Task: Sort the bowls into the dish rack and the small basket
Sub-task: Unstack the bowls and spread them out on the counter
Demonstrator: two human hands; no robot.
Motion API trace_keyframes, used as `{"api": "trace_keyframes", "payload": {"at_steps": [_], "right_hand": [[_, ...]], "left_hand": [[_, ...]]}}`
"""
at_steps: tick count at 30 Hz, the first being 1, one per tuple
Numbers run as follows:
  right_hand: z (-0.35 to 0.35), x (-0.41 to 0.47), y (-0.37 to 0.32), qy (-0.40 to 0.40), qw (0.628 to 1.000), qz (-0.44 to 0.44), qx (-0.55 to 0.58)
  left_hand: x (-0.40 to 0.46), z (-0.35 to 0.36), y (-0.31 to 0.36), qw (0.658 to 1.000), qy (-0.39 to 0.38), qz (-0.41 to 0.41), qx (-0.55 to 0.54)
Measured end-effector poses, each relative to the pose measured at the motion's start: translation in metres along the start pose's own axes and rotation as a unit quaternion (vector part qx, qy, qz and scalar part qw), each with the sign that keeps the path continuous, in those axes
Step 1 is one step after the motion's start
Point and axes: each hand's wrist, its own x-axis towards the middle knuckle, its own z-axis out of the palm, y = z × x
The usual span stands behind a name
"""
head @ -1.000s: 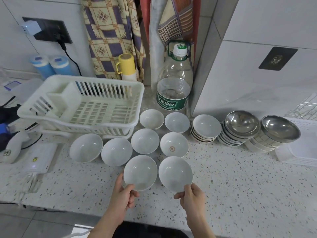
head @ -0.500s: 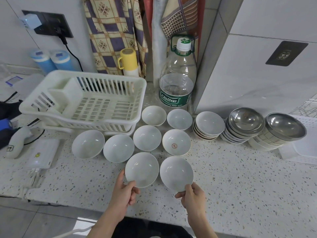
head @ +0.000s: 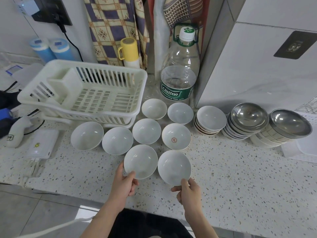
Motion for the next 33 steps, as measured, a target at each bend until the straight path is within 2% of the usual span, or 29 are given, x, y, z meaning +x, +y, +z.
{"api": "trace_keyframes", "payload": {"at_steps": [9,21,27,33], "right_hand": [[0.001,-0.002,0.0,-0.004,1.0,0.007,0.01],[0.015,-0.012,0.0,0.03,0.994,0.045,0.098],[0.017,-0.027,0.0,0.036,0.992,0.058,0.105],[0.005,-0.048,0.009,0.059,0.991,0.065,0.099]], "left_hand": [[0.004,-0.004,-0.004,0.999,-0.022,-0.017,-0.024],[0.005,-0.011,0.002,0.997,-0.063,-0.038,-0.03],[-0.003,-0.009,0.002,0.999,-0.049,-0.014,-0.009],[-0.034,-0.016,-0.019,0.999,-0.033,-0.037,-0.007]]}}
